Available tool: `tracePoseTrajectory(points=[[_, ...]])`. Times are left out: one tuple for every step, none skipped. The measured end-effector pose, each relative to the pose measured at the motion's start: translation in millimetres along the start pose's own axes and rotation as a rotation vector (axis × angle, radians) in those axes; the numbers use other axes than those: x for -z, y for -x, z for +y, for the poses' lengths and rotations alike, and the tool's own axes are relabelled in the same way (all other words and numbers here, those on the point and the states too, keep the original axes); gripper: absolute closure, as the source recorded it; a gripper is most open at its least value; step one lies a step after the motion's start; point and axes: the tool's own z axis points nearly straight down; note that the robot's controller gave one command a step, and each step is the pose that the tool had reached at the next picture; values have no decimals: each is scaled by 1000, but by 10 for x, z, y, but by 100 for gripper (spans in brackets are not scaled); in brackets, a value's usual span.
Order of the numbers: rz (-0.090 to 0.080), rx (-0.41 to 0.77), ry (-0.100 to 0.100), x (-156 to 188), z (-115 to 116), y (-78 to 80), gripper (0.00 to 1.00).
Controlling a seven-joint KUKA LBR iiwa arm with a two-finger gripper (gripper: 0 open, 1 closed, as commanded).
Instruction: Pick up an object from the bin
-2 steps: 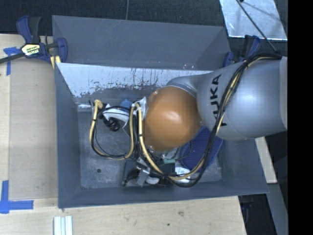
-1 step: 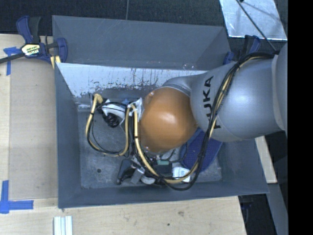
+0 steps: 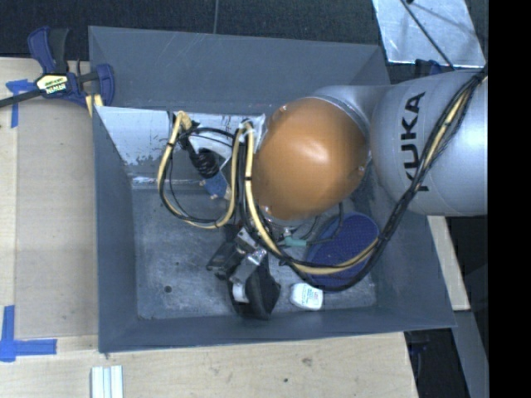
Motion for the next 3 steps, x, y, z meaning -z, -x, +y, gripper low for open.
tracePoseTrajectory(points=[[-2,209,-4,-330,-182,125,100],[-2,82,5,-635,-635,492,100],[-4,64,4,249,-689,334,100]])
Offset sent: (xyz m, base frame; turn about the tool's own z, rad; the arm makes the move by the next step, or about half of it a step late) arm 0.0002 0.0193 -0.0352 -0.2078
